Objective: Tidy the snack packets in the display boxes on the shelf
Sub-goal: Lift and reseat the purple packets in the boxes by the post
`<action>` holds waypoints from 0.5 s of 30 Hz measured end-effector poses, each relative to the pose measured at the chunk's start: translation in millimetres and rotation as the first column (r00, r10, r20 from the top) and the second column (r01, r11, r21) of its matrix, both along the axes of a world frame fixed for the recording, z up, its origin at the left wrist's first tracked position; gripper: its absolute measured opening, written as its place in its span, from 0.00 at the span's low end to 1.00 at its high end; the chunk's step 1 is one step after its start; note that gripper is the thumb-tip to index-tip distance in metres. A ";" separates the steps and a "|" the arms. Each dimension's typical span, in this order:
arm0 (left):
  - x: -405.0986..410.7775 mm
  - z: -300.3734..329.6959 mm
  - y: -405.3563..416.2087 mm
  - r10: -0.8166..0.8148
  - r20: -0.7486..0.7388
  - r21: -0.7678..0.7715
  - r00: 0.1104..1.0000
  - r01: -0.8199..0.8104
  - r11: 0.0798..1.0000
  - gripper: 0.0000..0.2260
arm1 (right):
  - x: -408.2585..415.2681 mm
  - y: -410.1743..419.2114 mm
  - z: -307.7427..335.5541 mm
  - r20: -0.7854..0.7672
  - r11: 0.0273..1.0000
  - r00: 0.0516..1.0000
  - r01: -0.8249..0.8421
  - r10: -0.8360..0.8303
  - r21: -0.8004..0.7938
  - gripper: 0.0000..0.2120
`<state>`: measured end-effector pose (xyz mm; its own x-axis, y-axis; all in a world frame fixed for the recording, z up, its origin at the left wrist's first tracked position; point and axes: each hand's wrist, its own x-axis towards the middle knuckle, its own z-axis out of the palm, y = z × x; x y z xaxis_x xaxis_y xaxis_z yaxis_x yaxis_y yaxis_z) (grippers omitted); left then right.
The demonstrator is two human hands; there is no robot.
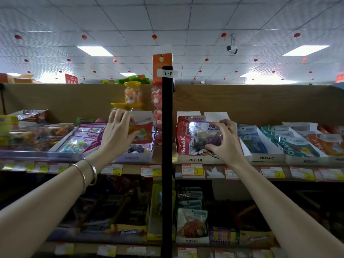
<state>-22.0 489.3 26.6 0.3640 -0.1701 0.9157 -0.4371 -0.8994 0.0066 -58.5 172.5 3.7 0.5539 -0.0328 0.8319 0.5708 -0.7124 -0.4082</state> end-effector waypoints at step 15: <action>-31.4 3.6 -145.7 -0.204 0.038 0.188 0.978 0.193 0.963 0.20 | -37.7 -66.7 -1.5 0.067 0.986 0.984 0.162 -0.165 0.049 0.30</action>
